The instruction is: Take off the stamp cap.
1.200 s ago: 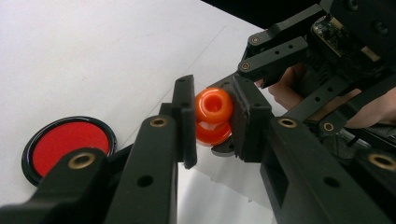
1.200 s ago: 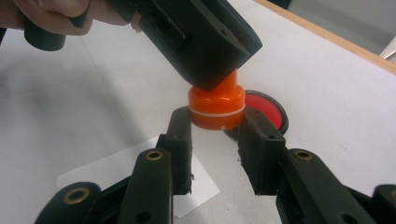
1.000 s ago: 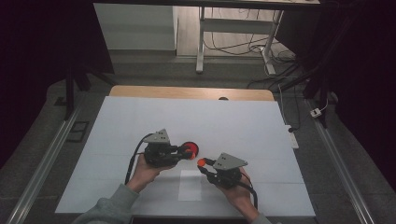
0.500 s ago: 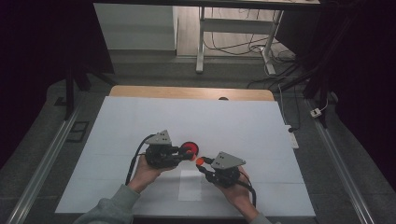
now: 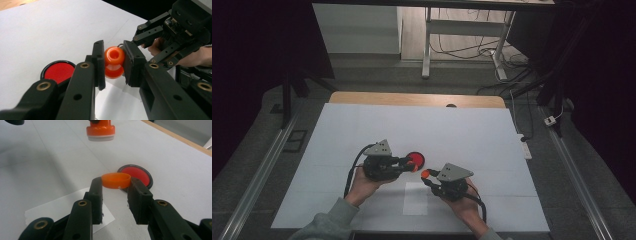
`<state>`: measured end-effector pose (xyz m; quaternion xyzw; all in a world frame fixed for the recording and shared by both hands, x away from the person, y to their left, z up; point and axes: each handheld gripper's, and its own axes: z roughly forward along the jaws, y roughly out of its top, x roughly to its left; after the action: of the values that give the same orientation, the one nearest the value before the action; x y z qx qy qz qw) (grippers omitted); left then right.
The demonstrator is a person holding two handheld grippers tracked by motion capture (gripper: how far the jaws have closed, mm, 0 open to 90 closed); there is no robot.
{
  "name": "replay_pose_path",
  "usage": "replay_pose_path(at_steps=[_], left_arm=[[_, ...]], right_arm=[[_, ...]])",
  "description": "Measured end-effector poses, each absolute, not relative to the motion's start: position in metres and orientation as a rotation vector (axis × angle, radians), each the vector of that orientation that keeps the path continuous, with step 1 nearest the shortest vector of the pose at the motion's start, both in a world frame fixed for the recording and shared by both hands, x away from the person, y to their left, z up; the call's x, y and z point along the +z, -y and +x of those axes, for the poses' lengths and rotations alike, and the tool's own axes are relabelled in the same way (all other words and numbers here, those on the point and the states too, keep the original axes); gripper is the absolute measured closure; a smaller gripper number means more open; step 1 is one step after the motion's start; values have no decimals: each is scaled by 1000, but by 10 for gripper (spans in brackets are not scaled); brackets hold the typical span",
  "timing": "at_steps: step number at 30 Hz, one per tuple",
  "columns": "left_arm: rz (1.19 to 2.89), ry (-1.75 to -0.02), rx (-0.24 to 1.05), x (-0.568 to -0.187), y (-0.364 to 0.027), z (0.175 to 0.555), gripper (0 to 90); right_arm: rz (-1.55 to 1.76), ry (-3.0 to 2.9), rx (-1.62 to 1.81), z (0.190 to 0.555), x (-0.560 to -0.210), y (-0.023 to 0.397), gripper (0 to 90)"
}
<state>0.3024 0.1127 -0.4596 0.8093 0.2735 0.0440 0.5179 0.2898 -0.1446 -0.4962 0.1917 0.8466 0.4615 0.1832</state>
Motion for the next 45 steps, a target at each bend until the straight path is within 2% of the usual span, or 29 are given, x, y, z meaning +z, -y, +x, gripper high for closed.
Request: replay_pose_path(at_steps=[16, 38, 45], left_arm=[[1963, -698, 149, -460, -135, 295, 728], [1932, -804, 183, -456, -175, 303, 728], [1931, -821, 189, -457, -177, 305, 728]], right_arm=[[571, -2424, 1320, 295, -502, 137, 654], [548, -2547, 1324, 323, -521, 40, 653], [579, -2585, 1271, 331, -530, 26, 651]])
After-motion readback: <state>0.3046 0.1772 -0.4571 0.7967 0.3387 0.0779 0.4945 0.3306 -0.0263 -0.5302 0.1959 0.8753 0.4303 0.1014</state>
